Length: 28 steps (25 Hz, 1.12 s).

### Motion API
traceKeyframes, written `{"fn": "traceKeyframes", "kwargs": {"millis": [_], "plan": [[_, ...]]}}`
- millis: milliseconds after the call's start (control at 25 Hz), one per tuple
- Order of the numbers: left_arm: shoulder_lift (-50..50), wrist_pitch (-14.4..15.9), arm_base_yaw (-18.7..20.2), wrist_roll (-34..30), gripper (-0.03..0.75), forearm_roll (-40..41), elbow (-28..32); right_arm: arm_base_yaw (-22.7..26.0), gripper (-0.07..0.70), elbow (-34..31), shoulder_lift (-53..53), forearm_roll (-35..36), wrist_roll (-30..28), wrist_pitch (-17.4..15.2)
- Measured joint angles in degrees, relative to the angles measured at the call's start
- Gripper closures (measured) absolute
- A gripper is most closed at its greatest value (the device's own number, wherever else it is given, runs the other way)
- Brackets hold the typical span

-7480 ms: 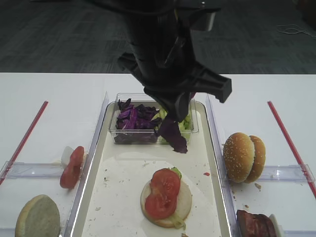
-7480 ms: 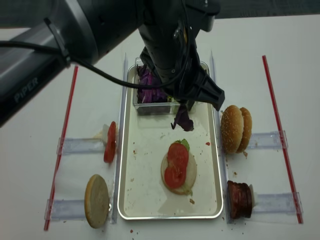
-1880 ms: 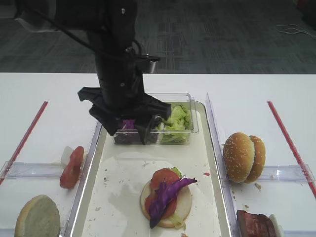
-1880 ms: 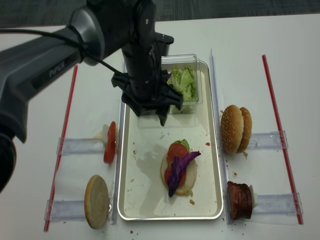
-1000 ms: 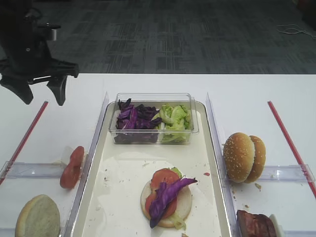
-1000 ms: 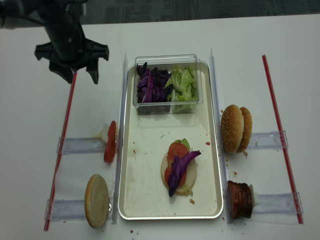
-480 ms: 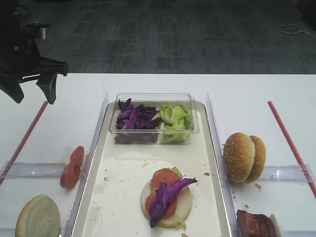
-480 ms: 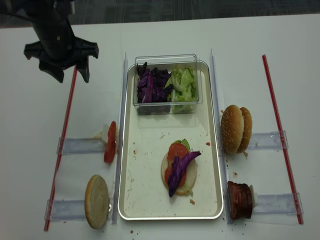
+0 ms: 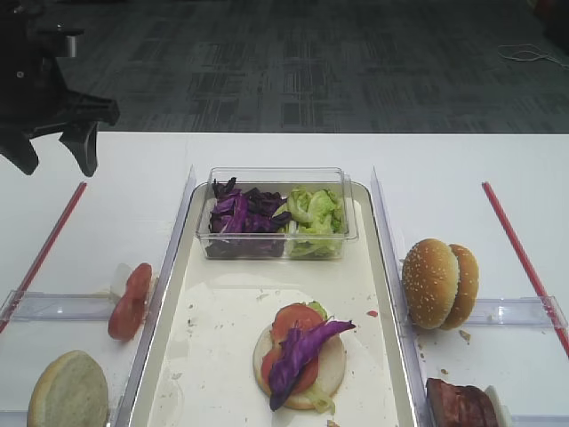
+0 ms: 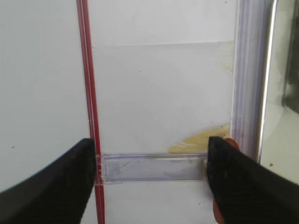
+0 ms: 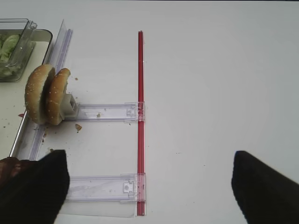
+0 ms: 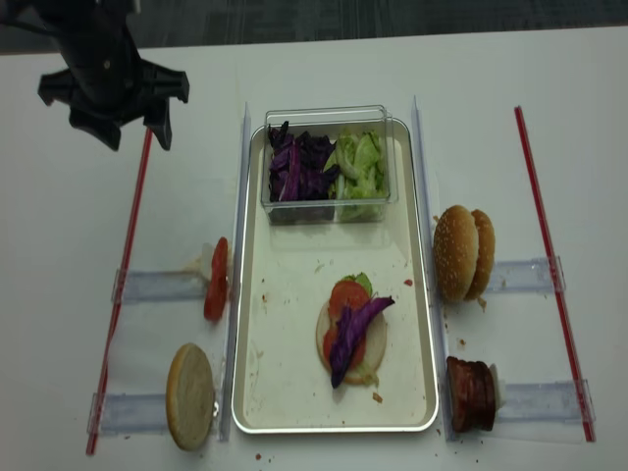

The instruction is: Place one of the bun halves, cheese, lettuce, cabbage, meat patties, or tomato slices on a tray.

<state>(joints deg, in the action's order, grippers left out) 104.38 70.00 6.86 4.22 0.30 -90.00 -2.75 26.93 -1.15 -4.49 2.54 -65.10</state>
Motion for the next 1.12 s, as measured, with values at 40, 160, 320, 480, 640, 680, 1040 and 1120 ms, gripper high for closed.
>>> {"fn": "traceKeyframes", "kwargs": {"millis": [40, 160, 320, 480, 640, 680, 1040, 1120], "plan": [[-1.2, 0.0, 0.0, 0.0, 0.241, 0.0, 0.2, 0.0, -0.061, 0.0, 0.0, 0.0, 0.0, 0.0], [-5.0, 0.0, 0.0, 0.0, 0.241, 0.0, 2.5, 0.0, -0.061, 0.0, 0.0, 0.0, 0.0, 0.0], [-10.8, 0.2, 0.0, 0.0, 0.241, 0.0, 8.2, 0.0, -0.061, 0.0, 0.0, 0.0, 0.0, 0.0], [-17.0, 0.4, 0.0, 0.0, 0.241, 0.0, 15.4, 0.0, -0.061, 0.0, 0.0, 0.0, 0.0, 0.0], [-23.4, 0.4, 0.0, 0.0, 0.241, 0.1, 21.4, 0.0, -0.061, 0.0, 0.0, 0.0, 0.0, 0.0], [-25.3, 0.4, 0.0, 0.0, 0.241, 0.1, 23.0, 0.0, -0.061, 0.0, 0.0, 0.0, 0.0, 0.0], [-42.4, 0.8, 0.0, 0.0, 0.241, 0.1, 32.9, 0.0, -0.061, 0.0, 0.0, 0.0, 0.0, 0.0], [-46.2, 0.9, 0.0, 0.0, 0.241, 0.1, 34.7, 0.0, -0.061, 0.0, 0.0, 0.0, 0.0, 0.0]]}}
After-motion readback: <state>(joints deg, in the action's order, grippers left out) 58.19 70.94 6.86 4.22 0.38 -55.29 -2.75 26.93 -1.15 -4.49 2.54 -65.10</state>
